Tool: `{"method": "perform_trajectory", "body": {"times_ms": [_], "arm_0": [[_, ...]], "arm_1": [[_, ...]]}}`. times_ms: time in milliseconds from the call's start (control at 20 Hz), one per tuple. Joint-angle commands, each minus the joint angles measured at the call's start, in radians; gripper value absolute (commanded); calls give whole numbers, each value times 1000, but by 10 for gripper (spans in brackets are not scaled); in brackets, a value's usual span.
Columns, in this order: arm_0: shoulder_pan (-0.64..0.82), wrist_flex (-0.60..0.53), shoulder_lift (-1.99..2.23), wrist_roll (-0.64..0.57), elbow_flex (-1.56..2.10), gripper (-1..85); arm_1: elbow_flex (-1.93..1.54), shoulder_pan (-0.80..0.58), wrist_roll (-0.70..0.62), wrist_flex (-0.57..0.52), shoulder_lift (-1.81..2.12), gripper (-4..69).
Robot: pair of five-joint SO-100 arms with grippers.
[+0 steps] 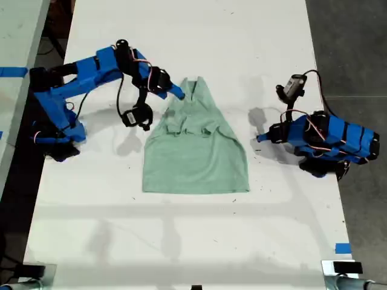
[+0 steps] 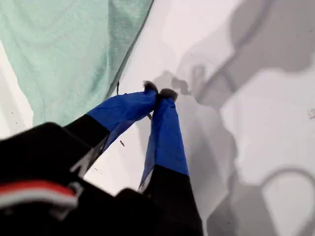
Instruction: Fold t shirt
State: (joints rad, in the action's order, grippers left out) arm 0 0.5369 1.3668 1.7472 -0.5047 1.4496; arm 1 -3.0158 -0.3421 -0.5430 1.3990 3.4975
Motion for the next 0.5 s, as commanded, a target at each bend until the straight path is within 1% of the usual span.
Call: {"method": "perform_trajectory", "body": {"times_ms": [0, 50, 100, 200, 250, 300, 350, 450], "arm_0": [[66, -86, 569, 98, 405, 100], [66, -150, 765, 135, 600, 88], [43, -245, 983, 179, 811, 87], [-67, -440, 1376, 262, 1218, 74], [-114, -499, 1526, 299, 1394, 69], [-137, -509, 1669, 328, 1542, 64], [-152, -485, 1818, 330, 1646, 60], [-149, -491, 1832, 322, 1747, 57]], "arm_1": [[-61, 6, 0, -5, 6, 16], [-61, 6, 0, -5, 6, 16], [-61, 6, 0, -5, 6, 16], [-61, 5, 2, -5, 6, 16], [-61, 3, 2, -5, 6, 16], [-61, 2, 3, -5, 6, 16], [-61, 0, 3, -5, 6, 16], [-61, -2, 5, -5, 6, 16]]}}
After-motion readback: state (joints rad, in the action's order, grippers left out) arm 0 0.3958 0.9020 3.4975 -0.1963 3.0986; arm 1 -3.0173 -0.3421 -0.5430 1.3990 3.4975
